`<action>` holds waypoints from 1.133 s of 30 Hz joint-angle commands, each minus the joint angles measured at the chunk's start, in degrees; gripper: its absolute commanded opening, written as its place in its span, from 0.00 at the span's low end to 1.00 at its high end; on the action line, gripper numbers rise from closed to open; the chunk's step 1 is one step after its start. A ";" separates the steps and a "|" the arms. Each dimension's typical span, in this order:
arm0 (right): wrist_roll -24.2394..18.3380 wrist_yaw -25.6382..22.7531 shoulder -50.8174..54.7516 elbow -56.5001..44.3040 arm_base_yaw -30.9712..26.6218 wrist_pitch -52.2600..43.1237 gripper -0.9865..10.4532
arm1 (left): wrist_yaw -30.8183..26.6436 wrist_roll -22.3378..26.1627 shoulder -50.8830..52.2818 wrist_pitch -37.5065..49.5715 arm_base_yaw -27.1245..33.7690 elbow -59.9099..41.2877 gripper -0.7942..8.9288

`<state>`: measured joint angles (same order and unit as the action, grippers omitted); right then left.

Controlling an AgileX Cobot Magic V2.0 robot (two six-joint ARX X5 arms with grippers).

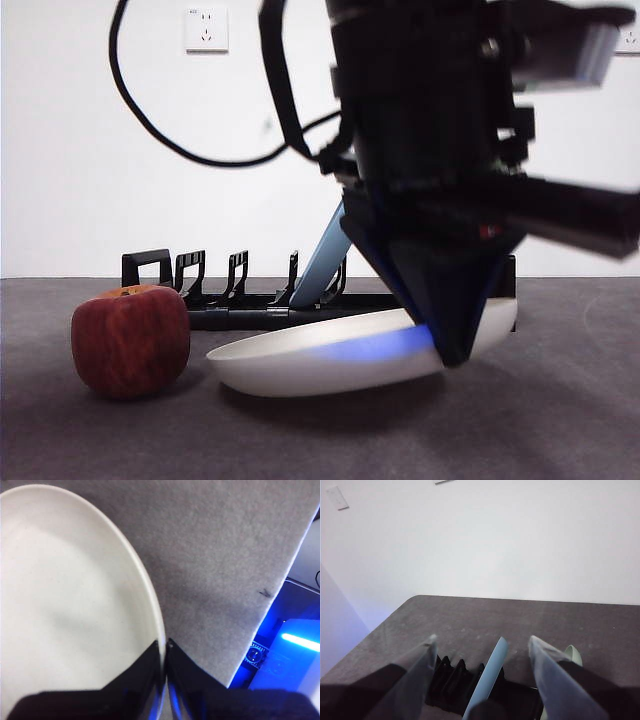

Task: Take the yellow plate from the plate rack,put the plate on the table,take the apple from the table,put the apple in the plate

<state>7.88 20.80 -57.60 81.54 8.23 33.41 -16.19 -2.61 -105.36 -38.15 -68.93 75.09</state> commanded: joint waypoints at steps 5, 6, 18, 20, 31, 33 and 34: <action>-0.46 -0.09 -1.11 0.17 0.09 -0.37 0.36 | -0.61 -1.05 1.53 1.33 -0.24 -0.37 0.42; -0.46 -0.09 -1.33 0.17 0.13 -0.52 0.36 | -0.90 -1.05 2.38 1.51 -0.15 -0.37 0.43; -0.52 0.26 -3.80 0.42 5.44 -3.45 0.36 | -10.51 1.38 24.24 7.13 5.09 -0.37 0.42; -1.68 0.26 -4.63 0.63 7.61 -3.87 0.36 | -10.51 1.38 28.61 7.43 7.93 -0.37 0.42; -9.20 -0.61 -14.34 5.05 25.33 -4.04 0.37 | -10.51 2.78 46.97 4.28 30.60 -0.37 0.42; -10.75 -2.91 -16.74 5.44 29.07 -4.04 0.37 | -10.51 2.86 49.20 2.56 34.73 -0.37 0.42; -11.65 -4.13 -17.88 5.51 30.73 -4.02 0.37 | -10.51 2.89 50.05 1.75 36.30 -0.37 0.42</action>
<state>-1.52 17.32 -74.52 86.91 37.74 29.58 -26.50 -0.47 -55.51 -36.34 -33.56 75.02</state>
